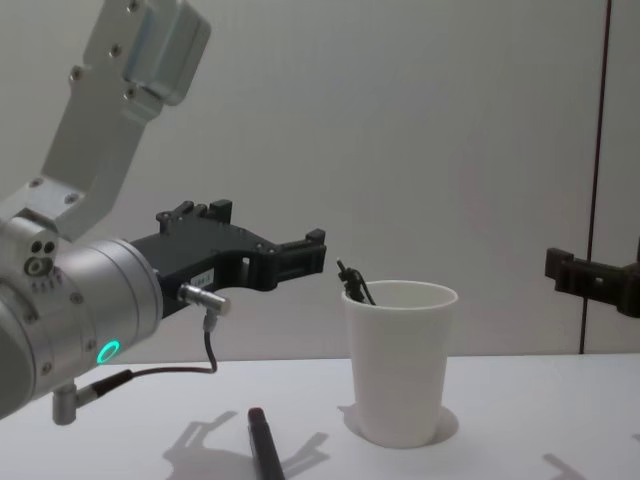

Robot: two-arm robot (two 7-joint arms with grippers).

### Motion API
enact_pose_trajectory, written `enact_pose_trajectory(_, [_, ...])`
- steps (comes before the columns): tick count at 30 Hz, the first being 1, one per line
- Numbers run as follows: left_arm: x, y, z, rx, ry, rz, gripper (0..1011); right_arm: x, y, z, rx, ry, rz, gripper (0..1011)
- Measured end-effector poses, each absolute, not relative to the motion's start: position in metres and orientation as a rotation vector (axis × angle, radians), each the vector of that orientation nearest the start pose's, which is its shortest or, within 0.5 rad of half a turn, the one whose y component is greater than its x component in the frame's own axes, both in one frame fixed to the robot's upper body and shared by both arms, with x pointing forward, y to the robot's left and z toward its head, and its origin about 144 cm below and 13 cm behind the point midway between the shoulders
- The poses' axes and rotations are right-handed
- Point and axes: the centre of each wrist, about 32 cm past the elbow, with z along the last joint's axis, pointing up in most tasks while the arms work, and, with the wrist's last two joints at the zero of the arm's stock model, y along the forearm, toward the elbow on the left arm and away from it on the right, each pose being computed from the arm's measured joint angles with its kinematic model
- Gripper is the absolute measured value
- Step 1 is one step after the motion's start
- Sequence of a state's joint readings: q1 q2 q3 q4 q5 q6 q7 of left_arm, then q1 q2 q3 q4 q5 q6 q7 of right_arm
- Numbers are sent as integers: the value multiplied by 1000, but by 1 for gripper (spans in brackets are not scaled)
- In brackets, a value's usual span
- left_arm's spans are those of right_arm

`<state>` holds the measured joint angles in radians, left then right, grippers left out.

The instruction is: Place the pen into the pen holder.

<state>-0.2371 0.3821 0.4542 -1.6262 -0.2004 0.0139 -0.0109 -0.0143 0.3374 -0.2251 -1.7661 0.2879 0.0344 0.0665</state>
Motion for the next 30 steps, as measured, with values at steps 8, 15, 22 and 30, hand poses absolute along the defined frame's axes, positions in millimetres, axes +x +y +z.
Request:
enact_pose_trajectory(8, [489, 198, 1204, 60, -259, 1120, 1001, 443, -237, 1189, 26, -74, -1230, 1001])
enact_pose_trajectory(15, [482, 199, 1205, 63, -239, 1119, 1001, 443, -237, 1189, 26, -75, -1230, 1001])
enact_pose_trajectory(22, [472, 200, 1206, 78, -206, 1117, 1001, 443, -237, 1189, 26, -75, -1229, 1001])
enact_pose_trajectory(30, [459, 202, 1207, 107, -146, 1110, 1001, 443, -237, 1189, 26, -75, -1229, 1002])
